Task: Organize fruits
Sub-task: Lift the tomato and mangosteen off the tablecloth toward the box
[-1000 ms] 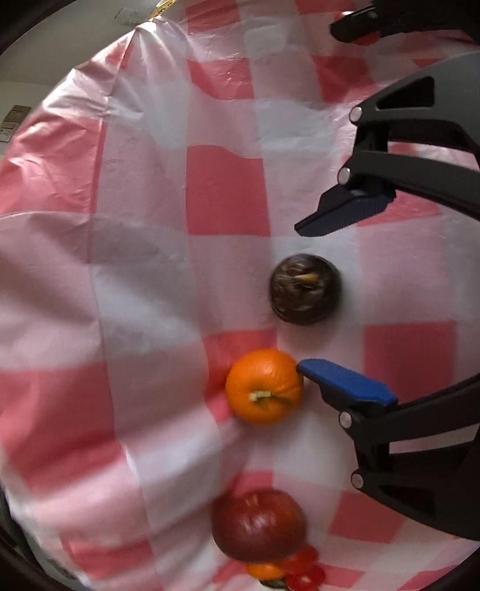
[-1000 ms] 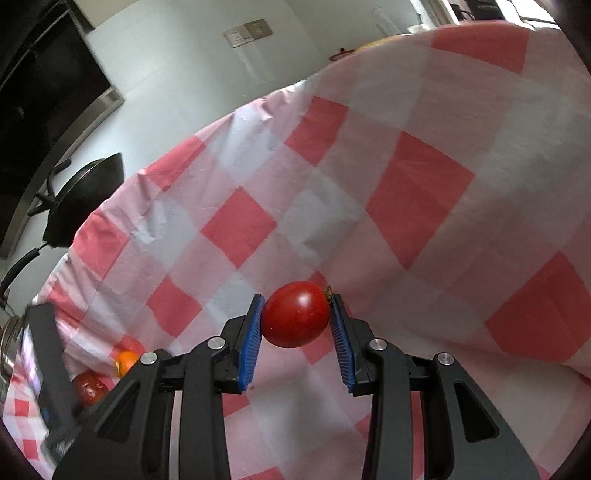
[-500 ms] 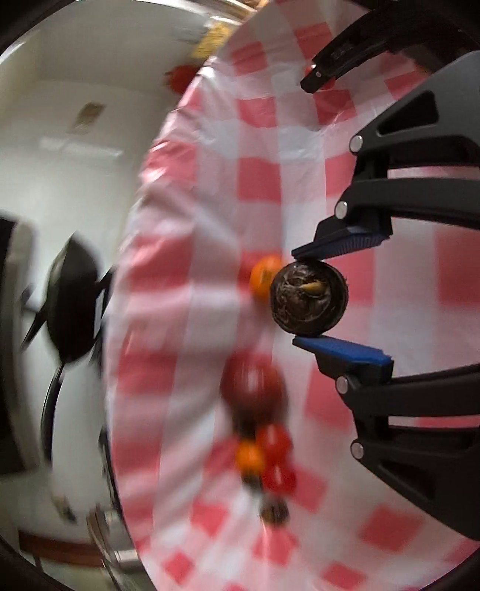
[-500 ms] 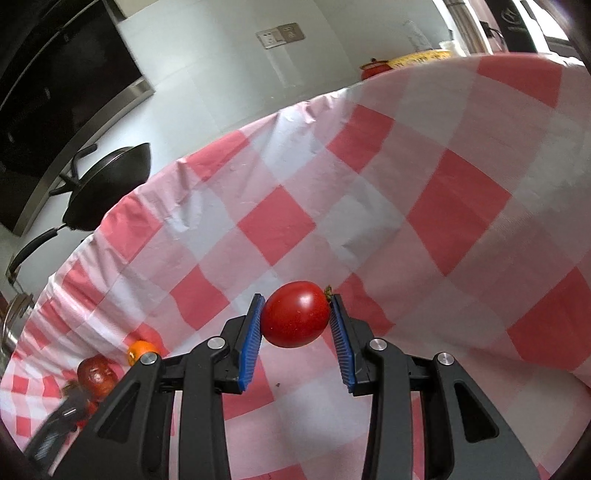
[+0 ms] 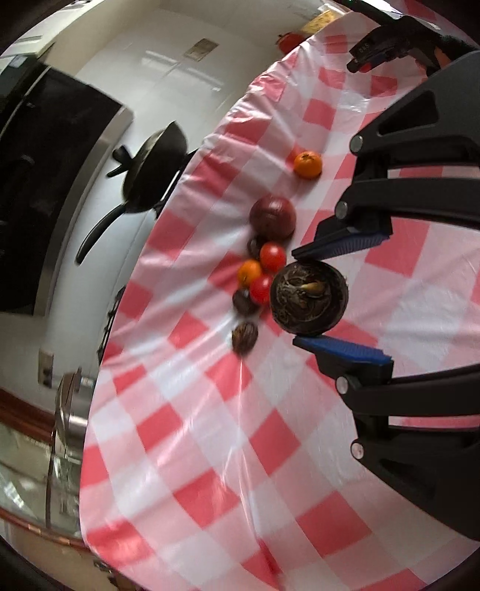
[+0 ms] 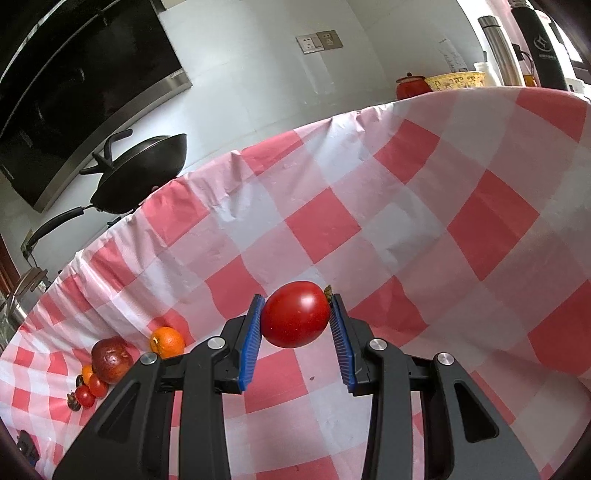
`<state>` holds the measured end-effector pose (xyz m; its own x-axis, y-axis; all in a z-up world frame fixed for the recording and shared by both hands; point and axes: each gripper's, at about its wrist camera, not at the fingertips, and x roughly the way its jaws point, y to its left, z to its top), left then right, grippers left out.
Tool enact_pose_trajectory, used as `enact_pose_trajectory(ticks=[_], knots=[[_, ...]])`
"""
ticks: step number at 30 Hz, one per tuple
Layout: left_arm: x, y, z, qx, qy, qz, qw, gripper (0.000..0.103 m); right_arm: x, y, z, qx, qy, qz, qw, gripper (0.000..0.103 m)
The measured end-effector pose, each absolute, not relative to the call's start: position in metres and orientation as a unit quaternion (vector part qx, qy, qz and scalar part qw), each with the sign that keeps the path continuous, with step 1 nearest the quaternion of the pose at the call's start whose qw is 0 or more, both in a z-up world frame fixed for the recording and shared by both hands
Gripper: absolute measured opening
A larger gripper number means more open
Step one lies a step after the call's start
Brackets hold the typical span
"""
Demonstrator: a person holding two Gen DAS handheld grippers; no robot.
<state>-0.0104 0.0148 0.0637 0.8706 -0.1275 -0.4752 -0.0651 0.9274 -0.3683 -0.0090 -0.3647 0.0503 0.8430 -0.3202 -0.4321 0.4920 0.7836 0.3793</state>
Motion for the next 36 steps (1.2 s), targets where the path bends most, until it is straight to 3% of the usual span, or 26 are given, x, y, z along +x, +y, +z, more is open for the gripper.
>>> enact_pose_trajectory(ticks=[6, 12, 22, 36], knots=[[-0.035, 0.022, 0.059, -0.179, 0.245, 0.017, 0.953, 0.041, -0.008, -0.329, 0.069, 0.219, 0.170, -0.177, 0.944, 0.036], [-0.084, 0.050, 0.068, -0.166, 0.231, 0.014, 0.959, 0.041, -0.021, -0.221, 0.095, 0.163, 0.206, -0.009, 0.965, 0.036], [-0.173, 0.116, 0.069, -0.131, 0.226, 0.043, 0.964, 0.041, -0.091, -0.086, 0.085, 0.107, 0.272, 0.160, 0.943, 0.036], [-0.269, 0.203, 0.060, -0.116, 0.231, 0.098, 0.961, 0.041, -0.183, 0.002, 0.073, -0.006, 0.292, 0.246, 0.924, 0.036]])
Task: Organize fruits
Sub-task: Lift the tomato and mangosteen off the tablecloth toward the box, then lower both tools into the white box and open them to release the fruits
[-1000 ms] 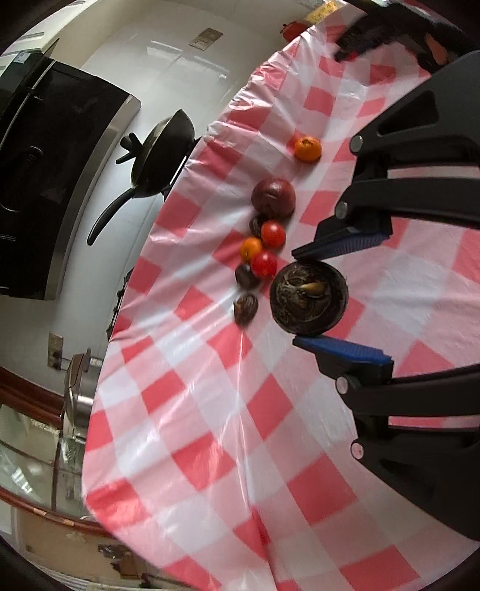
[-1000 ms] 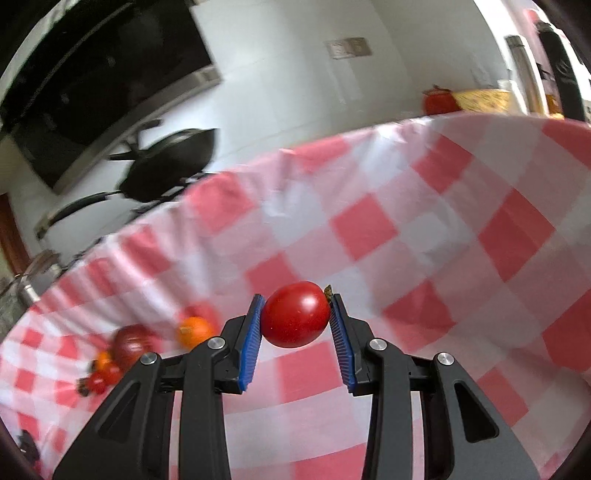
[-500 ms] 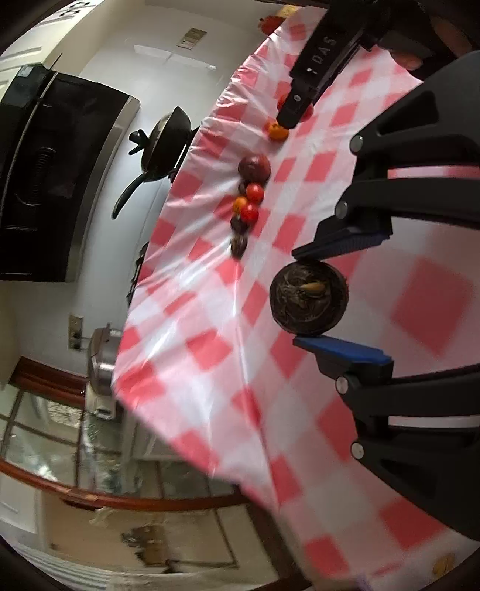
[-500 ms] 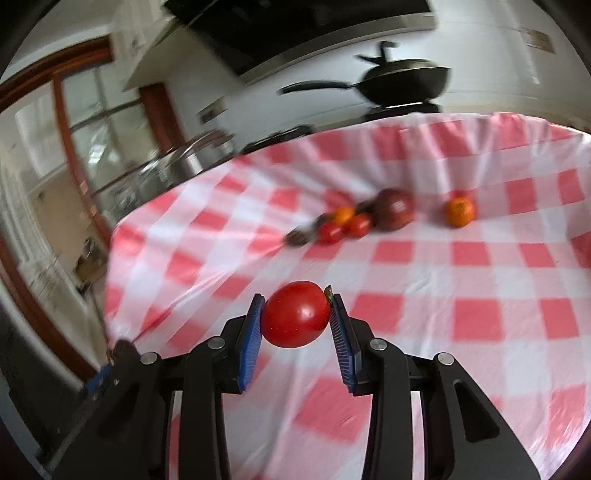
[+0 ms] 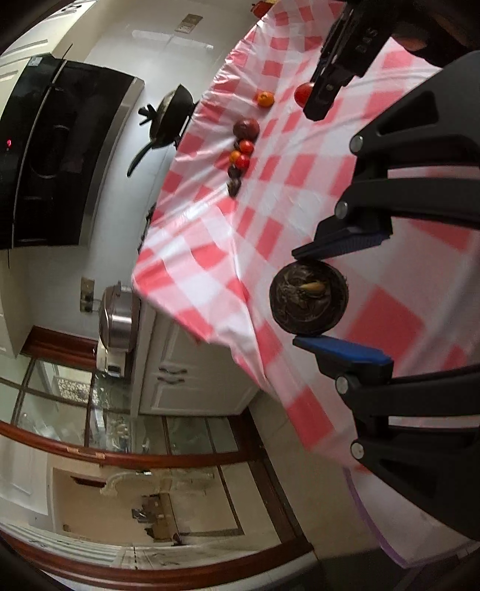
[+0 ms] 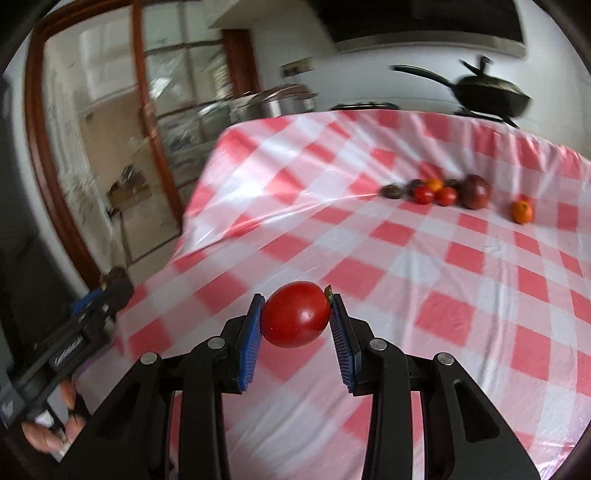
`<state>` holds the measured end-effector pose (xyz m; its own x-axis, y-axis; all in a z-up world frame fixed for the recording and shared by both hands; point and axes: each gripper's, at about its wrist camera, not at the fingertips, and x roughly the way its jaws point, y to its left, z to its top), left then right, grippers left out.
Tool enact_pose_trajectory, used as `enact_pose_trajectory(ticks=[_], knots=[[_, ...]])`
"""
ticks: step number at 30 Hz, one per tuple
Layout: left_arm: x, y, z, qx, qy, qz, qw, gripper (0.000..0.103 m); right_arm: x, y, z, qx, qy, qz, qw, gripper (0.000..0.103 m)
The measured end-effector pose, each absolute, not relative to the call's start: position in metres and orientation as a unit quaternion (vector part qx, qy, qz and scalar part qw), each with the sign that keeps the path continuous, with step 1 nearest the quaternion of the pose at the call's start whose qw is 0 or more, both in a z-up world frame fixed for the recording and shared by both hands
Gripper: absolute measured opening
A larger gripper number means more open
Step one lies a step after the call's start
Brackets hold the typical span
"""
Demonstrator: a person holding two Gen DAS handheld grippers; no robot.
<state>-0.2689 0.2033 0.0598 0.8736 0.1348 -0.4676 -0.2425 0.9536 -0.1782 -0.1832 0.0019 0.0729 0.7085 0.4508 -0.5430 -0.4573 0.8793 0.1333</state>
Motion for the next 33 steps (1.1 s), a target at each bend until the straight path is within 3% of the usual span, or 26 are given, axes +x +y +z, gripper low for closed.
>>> enact_pose_trajectory(ticks=[9, 19, 33], knots=[[-0.321, 0.260, 0.020, -0.134, 0.281, 0.159, 0.937, 0.041, -0.250, 0.082, 0.048, -0.114, 0.291, 0.347, 0.884, 0.036], [-0.383, 0.300, -0.055, -0.165, 0.376, 0.218, 0.885, 0.041, -0.339, 0.167, -0.023, -0.274, 0.307, 0.466, 0.783, 0.036], [-0.389, 0.328, -0.115, -0.200, 0.476, 0.289, 0.807, 0.042, -0.361, 0.211, -0.113, -0.379, 0.377, 0.484, 0.693, 0.036]])
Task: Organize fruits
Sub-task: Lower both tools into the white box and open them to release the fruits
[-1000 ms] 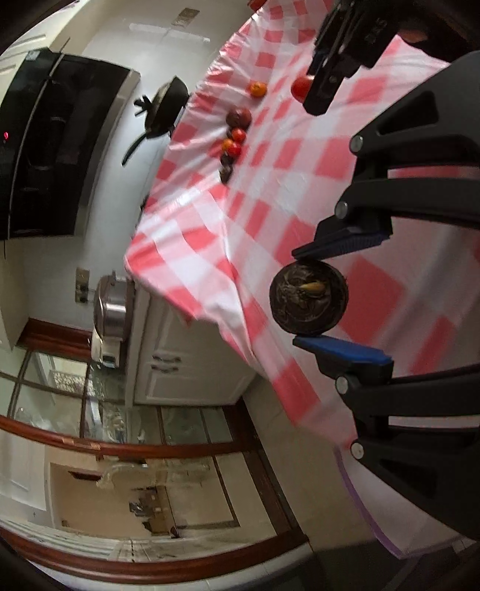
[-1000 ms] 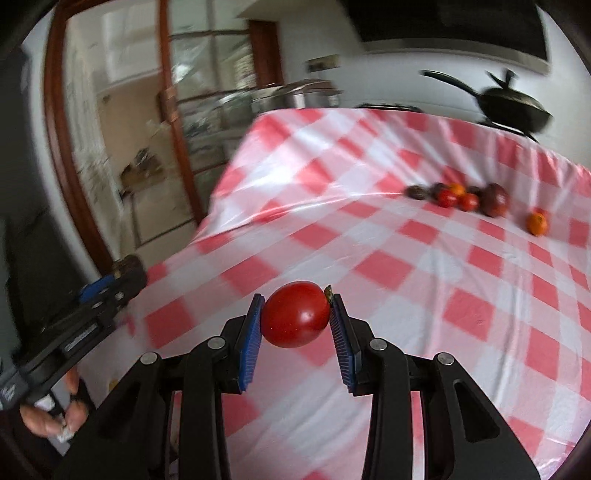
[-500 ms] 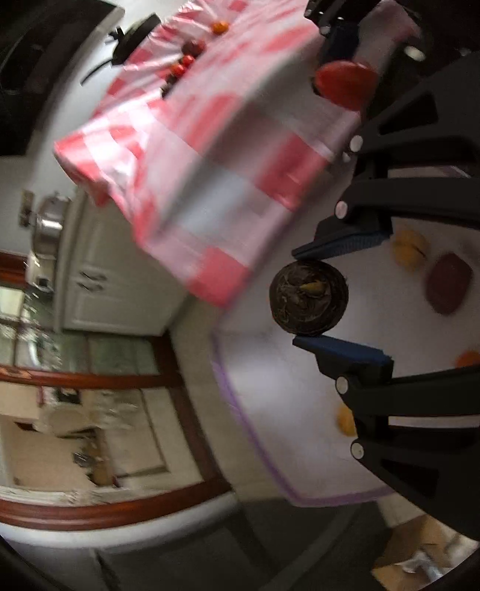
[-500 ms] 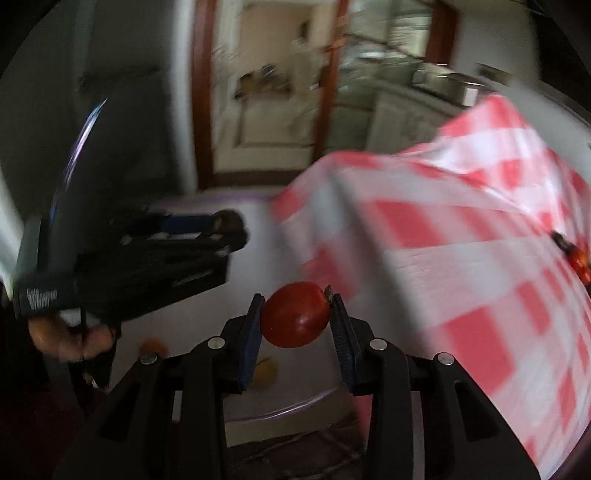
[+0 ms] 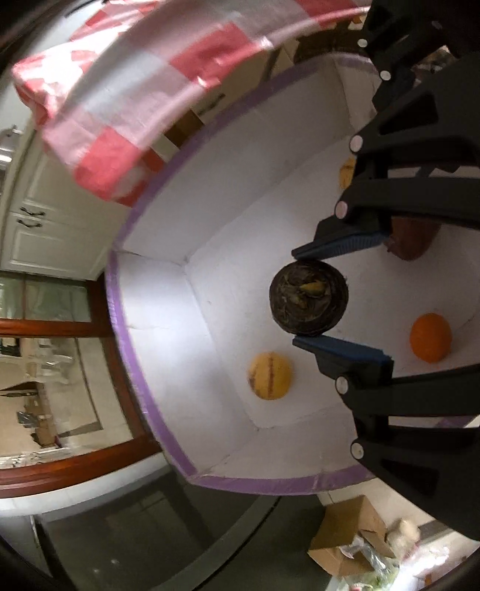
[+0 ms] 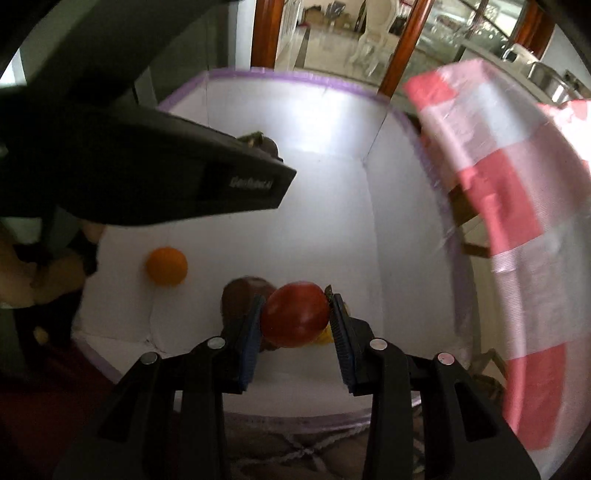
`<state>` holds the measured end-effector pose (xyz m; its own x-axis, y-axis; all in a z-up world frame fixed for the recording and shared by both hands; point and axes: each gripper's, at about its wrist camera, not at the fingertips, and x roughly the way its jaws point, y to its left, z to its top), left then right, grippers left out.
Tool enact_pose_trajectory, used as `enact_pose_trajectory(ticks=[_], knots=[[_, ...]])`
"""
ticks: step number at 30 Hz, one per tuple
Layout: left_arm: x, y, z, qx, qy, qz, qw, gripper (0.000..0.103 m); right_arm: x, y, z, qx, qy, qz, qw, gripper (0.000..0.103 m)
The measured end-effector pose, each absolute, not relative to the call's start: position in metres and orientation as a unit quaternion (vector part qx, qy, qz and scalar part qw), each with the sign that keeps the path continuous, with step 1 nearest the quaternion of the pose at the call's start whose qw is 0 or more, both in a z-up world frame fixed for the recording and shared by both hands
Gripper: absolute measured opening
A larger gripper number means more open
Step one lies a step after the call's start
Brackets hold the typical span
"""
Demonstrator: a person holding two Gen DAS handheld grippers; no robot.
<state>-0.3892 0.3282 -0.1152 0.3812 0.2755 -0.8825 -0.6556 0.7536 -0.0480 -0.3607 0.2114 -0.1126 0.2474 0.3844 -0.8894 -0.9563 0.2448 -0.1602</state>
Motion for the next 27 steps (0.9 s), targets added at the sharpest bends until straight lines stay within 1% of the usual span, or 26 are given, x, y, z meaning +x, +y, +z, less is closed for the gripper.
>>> enact_pose_trajectory(ticks=[6, 14, 15, 16, 17, 18, 19, 21, 24, 27], knots=[[-0.375, 0.337, -0.138, -0.219, 0.540, 0.292, 0.759, 0.042, -0.359, 0.220, -0.130, -0.392, 0.408, 0.475, 0.674, 0.036], [-0.367, 0.337, -0.143, -0.219, 0.556, 0.289, 0.748, 0.042, -0.353, 0.225, -0.133, -0.383, 0.423, 0.470, 0.673, 0.038], [-0.367, 0.338, -0.143, -0.221, 0.556, 0.291, 0.746, 0.047, -0.353, 0.226, -0.133, -0.382, 0.423, 0.470, 0.674, 0.041], [-0.367, 0.339, -0.142, -0.226, 0.552, 0.293, 0.747, 0.057, -0.353, 0.225, -0.131, -0.380, 0.422, 0.471, 0.675, 0.053], [-0.371, 0.339, -0.143, -0.227, 0.548, 0.297, 0.748, 0.063, -0.351, 0.220, -0.126, -0.378, 0.420, 0.470, 0.678, 0.060], [-0.370, 0.341, -0.142, -0.230, 0.541, 0.302, 0.750, 0.072, -0.351, 0.219, -0.121, -0.371, 0.416, 0.472, 0.683, 0.068], [-0.373, 0.343, -0.141, -0.231, 0.535, 0.305, 0.753, 0.077, -0.351, 0.218, -0.117, -0.364, 0.411, 0.475, 0.687, 0.069], [-0.374, 0.342, -0.137, -0.231, 0.525, 0.308, 0.759, 0.079, -0.350, 0.215, -0.109, -0.352, 0.403, 0.480, 0.695, 0.069], [-0.376, 0.342, -0.130, -0.226, 0.507, 0.314, 0.770, 0.079, -0.346, 0.209, -0.096, -0.330, 0.389, 0.483, 0.712, 0.069], [-0.379, 0.334, -0.109, -0.203, 0.462, 0.332, 0.797, 0.081, -0.340, 0.200, -0.078, -0.301, 0.367, 0.487, 0.733, 0.069]])
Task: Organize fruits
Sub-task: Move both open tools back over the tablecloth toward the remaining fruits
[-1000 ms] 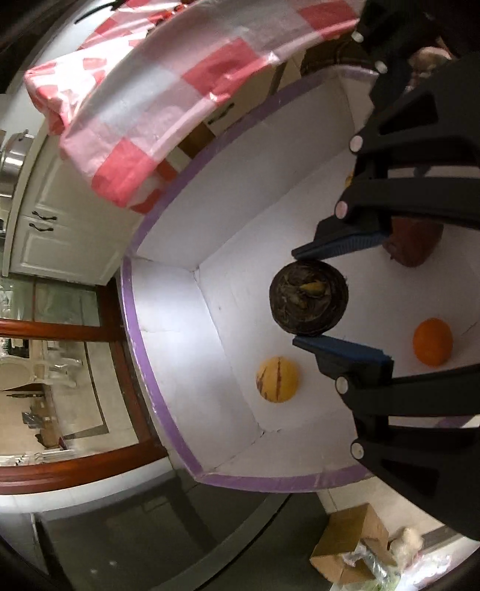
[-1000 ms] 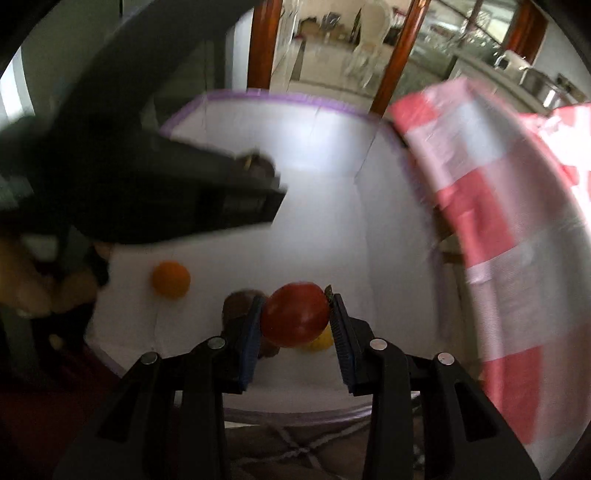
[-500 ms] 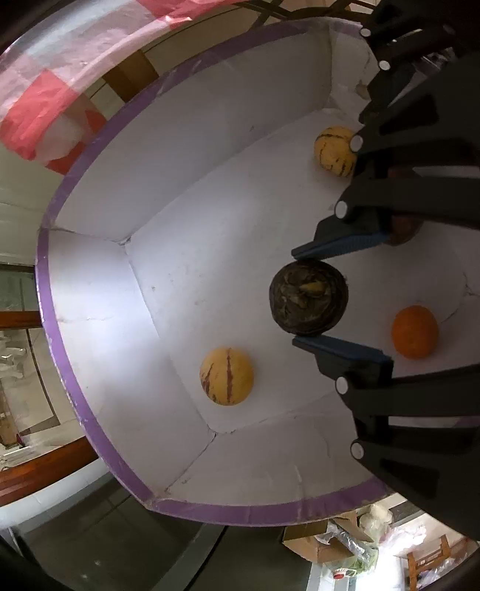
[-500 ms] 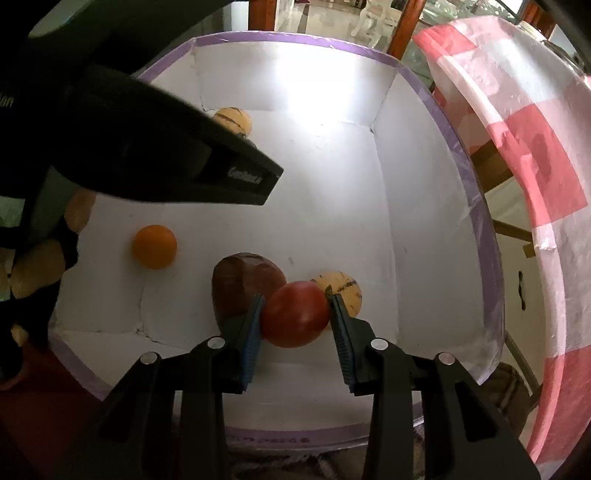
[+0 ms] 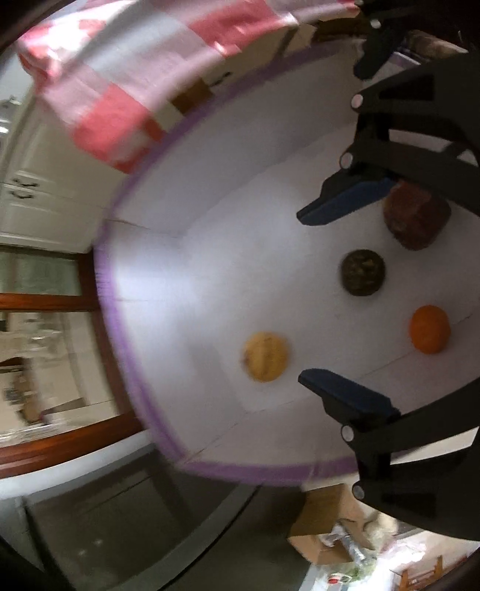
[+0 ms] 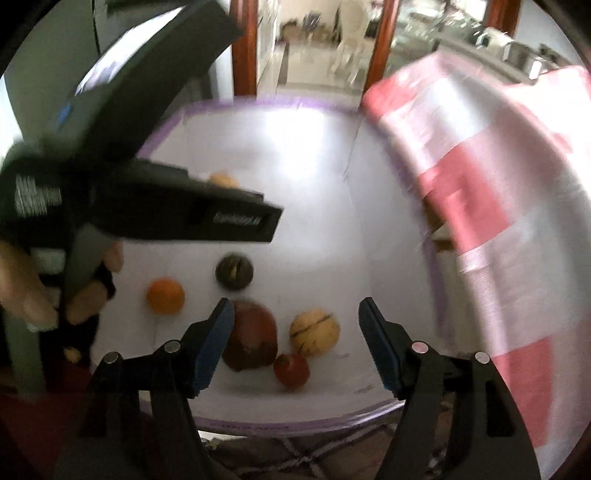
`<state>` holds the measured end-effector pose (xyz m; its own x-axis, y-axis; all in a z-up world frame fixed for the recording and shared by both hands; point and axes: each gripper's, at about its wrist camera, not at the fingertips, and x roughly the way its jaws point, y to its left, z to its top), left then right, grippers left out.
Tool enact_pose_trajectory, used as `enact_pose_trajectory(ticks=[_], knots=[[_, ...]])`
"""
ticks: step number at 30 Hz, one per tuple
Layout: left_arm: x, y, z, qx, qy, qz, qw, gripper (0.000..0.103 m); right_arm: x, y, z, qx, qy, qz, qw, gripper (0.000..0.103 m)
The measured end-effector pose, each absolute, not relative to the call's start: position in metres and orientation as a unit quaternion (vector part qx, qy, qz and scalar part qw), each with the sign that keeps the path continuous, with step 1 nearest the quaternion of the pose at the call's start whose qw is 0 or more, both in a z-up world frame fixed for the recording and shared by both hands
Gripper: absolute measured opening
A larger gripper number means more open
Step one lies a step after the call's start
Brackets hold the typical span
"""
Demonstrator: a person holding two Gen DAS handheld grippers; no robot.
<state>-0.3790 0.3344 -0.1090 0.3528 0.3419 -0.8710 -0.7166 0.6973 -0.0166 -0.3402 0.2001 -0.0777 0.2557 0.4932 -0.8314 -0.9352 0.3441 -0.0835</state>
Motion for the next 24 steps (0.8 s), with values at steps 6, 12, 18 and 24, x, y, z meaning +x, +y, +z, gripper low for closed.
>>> enact_pose_trajectory(ticks=[6, 12, 18, 24], knots=[[-0.368, 0.306, -0.022, -0.114, 0.298, 0.365, 0.875, 0.101, -0.313, 0.171, 0.013, -0.184, 0.260, 0.498, 0.807, 0.080], [-0.307, 0.259, 0.060, -0.078, 0.201, 0.290, 0.932, 0.101, -0.260, 0.089, 0.100, -0.053, 0.171, 0.406, 0.896, 0.087], [-0.199, 0.194, 0.116, -0.116, 0.165, 0.173, 0.964, 0.101, -0.195, -0.002, 0.143, -0.003, 0.133, 0.263, 0.956, 0.087], [-0.071, 0.114, 0.111, -0.111, 0.231, 0.098, 0.961, 0.101, -0.100, -0.100, 0.143, 0.046, 0.147, 0.114, 0.981, 0.087]])
